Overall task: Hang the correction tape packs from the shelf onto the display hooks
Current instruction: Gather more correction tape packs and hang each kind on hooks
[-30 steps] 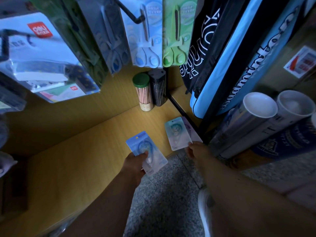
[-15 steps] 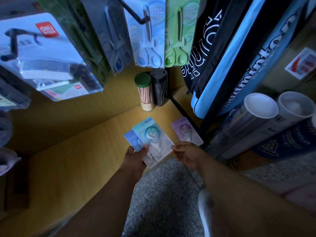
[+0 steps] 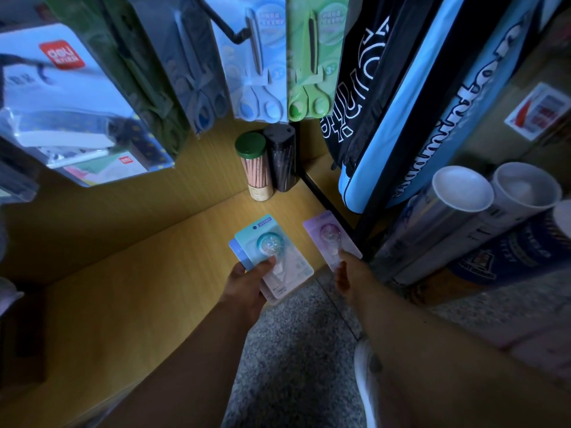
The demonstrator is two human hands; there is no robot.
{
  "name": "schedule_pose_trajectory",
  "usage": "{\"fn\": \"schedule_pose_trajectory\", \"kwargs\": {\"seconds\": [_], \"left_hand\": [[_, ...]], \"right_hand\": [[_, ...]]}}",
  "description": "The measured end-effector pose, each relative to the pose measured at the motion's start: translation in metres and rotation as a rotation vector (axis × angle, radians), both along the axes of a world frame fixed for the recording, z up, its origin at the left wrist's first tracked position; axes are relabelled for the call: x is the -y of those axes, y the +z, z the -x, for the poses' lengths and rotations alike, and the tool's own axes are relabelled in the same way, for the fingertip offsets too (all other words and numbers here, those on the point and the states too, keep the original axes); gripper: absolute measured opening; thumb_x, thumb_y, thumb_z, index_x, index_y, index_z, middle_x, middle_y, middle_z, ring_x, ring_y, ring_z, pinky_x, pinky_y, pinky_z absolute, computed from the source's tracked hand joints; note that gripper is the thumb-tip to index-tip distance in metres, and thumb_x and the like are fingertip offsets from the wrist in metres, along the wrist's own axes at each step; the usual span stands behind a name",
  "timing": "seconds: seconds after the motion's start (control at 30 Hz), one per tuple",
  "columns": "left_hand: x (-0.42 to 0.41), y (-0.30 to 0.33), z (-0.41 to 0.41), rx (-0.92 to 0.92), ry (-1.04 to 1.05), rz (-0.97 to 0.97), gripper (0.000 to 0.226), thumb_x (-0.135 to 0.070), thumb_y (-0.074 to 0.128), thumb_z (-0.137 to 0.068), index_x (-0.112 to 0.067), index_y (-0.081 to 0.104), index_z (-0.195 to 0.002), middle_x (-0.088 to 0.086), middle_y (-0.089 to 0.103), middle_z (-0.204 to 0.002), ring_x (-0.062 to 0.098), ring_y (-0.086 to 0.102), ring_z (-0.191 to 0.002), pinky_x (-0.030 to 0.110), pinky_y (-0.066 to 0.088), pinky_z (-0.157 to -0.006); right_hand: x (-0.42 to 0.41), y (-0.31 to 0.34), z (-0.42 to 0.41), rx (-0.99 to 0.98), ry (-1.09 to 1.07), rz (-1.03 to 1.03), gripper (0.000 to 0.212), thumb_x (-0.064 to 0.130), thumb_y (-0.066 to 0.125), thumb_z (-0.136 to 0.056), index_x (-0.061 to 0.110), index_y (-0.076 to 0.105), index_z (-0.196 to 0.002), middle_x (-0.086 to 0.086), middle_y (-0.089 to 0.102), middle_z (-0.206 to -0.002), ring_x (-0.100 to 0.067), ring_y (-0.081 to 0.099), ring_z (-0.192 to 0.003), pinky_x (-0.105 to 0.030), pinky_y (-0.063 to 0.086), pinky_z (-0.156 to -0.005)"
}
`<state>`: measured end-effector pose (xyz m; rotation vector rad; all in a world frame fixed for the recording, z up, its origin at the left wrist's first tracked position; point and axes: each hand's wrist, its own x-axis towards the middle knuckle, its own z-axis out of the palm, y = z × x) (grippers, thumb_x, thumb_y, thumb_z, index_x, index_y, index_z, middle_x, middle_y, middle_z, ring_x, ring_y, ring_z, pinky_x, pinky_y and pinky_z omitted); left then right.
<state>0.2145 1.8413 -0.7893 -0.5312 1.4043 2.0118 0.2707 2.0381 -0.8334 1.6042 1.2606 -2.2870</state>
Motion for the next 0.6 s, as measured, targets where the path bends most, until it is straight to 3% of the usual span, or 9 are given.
{"fn": "schedule_pose_trajectory", "kwargs": {"seconds": [0.13, 0.27, 0.33, 0.4, 0.43, 0.47, 0.5, 0.53, 0.6], "left_hand": [[0.005, -0.008, -0.003, -0.008, -0.04, -0.001, 0.028, -0.002, 0.061, -0.091, -0.007, 0.065, -0.118, 0.012, 0.074, -0.1, 0.024, 0.073, -0.08, 0.039, 0.059, -0.07], [0.009, -0.012, -0.004, -0.001, -0.05, -0.001, 0.029, -0.002, 0.06, -0.092, -0.007, 0.064, -0.12, 0.015, 0.071, -0.106, 0.027, 0.071, -0.083, 0.043, 0.057, -0.077], [0.01, -0.013, -0.004, -0.003, -0.052, 0.002, 0.028, -0.002, 0.059, -0.093, -0.006, 0.064, -0.12, 0.016, 0.071, -0.107, 0.027, 0.071, -0.084, 0.043, 0.057, -0.077], [0.011, -0.013, -0.004, -0.006, -0.054, 0.007, 0.027, -0.002, 0.059, -0.093, -0.007, 0.065, -0.118, 0.015, 0.072, -0.105, 0.028, 0.071, -0.085, 0.045, 0.057, -0.079], [0.011, -0.013, -0.004, -0.007, -0.056, 0.01, 0.027, -0.002, 0.059, -0.093, -0.006, 0.065, -0.118, 0.017, 0.072, -0.107, 0.03, 0.07, -0.087, 0.049, 0.056, -0.083], [0.011, -0.013, -0.004, -0.007, -0.058, 0.013, 0.027, -0.002, 0.059, -0.092, -0.006, 0.065, -0.119, 0.018, 0.071, -0.109, 0.032, 0.07, -0.09, 0.052, 0.053, -0.087], [0.012, -0.012, -0.003, -0.005, -0.059, 0.015, 0.028, -0.002, 0.059, -0.092, -0.005, 0.064, -0.12, 0.02, 0.07, -0.111, 0.034, 0.069, -0.092, 0.055, 0.051, -0.091], [0.012, -0.012, -0.003, -0.003, -0.06, 0.017, 0.029, -0.002, 0.059, -0.092, -0.004, 0.064, -0.121, 0.021, 0.069, -0.113, 0.035, 0.068, -0.094, 0.057, 0.05, -0.092], [0.012, -0.013, -0.004, 0.003, -0.06, 0.013, 0.031, -0.002, 0.059, -0.092, -0.003, 0.063, -0.123, 0.022, 0.068, -0.115, 0.036, 0.067, -0.095, 0.057, 0.05, -0.092]], "right_hand": [[-0.013, -0.019, -0.009, 0.102, -0.011, -0.039, 0.034, 0.037, 0.047, -0.097, 0.016, 0.042, -0.07, -0.002, 0.047, -0.063, -0.012, 0.043, -0.052, -0.023, 0.039, -0.046], [-0.016, -0.022, 0.0, 0.095, -0.026, -0.042, 0.036, 0.038, 0.044, -0.099, 0.015, 0.041, -0.071, -0.003, 0.044, -0.069, -0.014, 0.044, -0.056, -0.025, 0.041, -0.052], [-0.017, -0.02, 0.003, 0.052, -0.072, 0.014, 0.034, 0.037, 0.04, -0.101, 0.013, 0.047, -0.077, -0.009, 0.045, -0.059, -0.012, 0.044, -0.042, -0.018, 0.038, -0.042], [-0.019, -0.016, 0.006, -0.001, -0.115, 0.067, 0.033, 0.033, 0.032, -0.104, 0.008, 0.048, -0.09, -0.035, 0.038, -0.053, -0.009, 0.034, -0.022, -0.01, 0.025, -0.028], [-0.019, -0.016, 0.008, -0.014, -0.119, 0.091, 0.035, 0.031, 0.028, -0.105, 0.01, 0.055, -0.112, -0.041, 0.038, -0.05, -0.009, 0.031, -0.018, -0.009, 0.022, -0.025], [-0.019, -0.015, 0.009, -0.019, -0.124, 0.111, 0.036, 0.03, 0.026, -0.105, 0.005, 0.048, -0.119, -0.033, 0.041, -0.039, -0.008, 0.031, -0.016, -0.01, 0.022, -0.024], [-0.018, -0.015, 0.01, -0.014, -0.141, 0.12, 0.036, 0.03, 0.027, -0.105, 0.012, 0.053, -0.088, -0.015, 0.04, -0.028, -0.007, 0.031, -0.016, -0.011, 0.024, -0.024], [-0.017, -0.015, 0.011, -0.016, -0.174, 0.116, 0.038, 0.029, 0.031, -0.105, 0.013, 0.046, -0.074, -0.001, 0.038, -0.024, -0.005, 0.031, -0.017, -0.01, 0.025, -0.025], [-0.015, -0.013, 0.014, -0.026, -0.208, 0.086, 0.04, 0.026, 0.038, -0.103, 0.002, 0.05, -0.075, 0.004, 0.036, -0.027, -0.004, 0.03, -0.018, -0.01, 0.024, -0.025]]}}
